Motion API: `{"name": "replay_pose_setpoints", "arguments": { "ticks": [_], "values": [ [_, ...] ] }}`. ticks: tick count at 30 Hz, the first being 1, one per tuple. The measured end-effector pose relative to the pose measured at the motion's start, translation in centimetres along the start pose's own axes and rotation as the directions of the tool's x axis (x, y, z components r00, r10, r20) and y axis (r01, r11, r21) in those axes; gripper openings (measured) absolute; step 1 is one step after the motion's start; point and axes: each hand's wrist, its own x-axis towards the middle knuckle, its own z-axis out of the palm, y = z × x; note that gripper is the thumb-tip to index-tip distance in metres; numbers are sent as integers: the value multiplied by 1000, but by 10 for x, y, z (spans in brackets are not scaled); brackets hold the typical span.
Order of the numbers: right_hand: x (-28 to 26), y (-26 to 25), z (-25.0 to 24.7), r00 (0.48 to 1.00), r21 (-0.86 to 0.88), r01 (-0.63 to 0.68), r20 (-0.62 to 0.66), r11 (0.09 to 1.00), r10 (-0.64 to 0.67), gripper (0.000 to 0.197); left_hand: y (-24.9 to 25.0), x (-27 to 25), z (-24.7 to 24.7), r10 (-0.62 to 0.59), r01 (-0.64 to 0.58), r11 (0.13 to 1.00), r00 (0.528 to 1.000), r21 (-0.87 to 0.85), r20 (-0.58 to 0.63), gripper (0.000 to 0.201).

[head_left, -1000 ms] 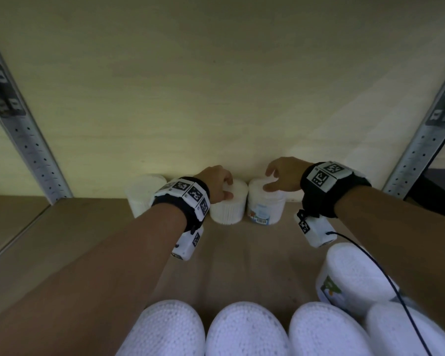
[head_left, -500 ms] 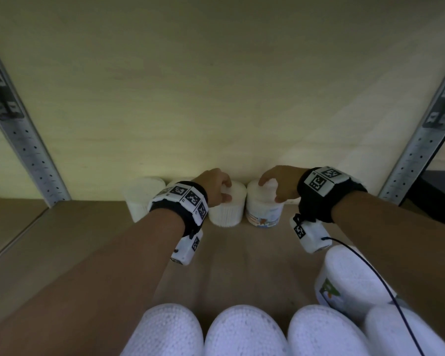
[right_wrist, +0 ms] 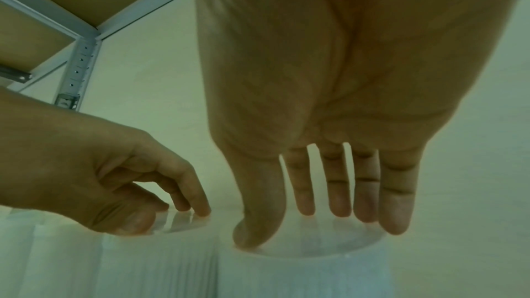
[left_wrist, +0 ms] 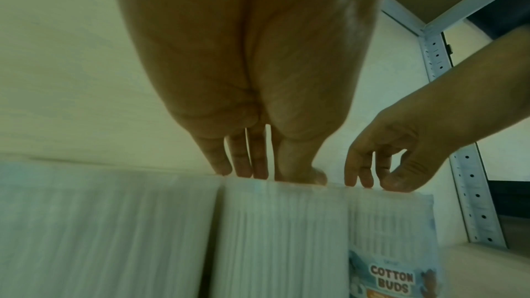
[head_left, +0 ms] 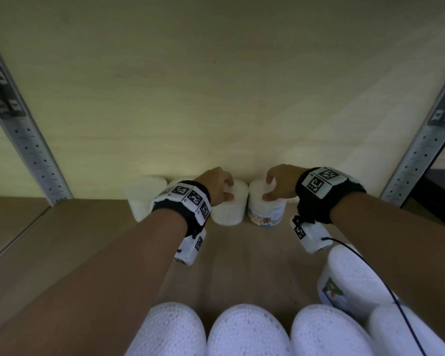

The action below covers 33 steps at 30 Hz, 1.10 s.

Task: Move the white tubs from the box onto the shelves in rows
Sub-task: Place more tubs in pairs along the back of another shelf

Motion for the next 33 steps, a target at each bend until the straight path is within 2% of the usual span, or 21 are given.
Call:
{"name": "replay_pose_setpoints", "arguments": {
  "ticks": [7,16,28,31,33],
  "values": [
    [-1,-1,-2,998,-59,58,14,997,-58,55,0,0,0,10,-10,1000,1000,-4,1,44],
    [-4,1,-4,995,-47,100,-1,994,-100,54,-2,0,1,27,-27,1000,1000,-3,-3,44],
    [3,1,3,993,-57,107,-35,993,-109,54,-6,8,-5,49,-53,998,992,28,118,45],
    [4,-1,5,992,-73,108,-59,991,-113,52,-5,8,-3,67,-67,998,994,1,88,51],
    [5,-1,6,992,-90,107,-65,990,-113,50,-3,8,0,64,-64,997,998,-32,2,44]
  ]
}}
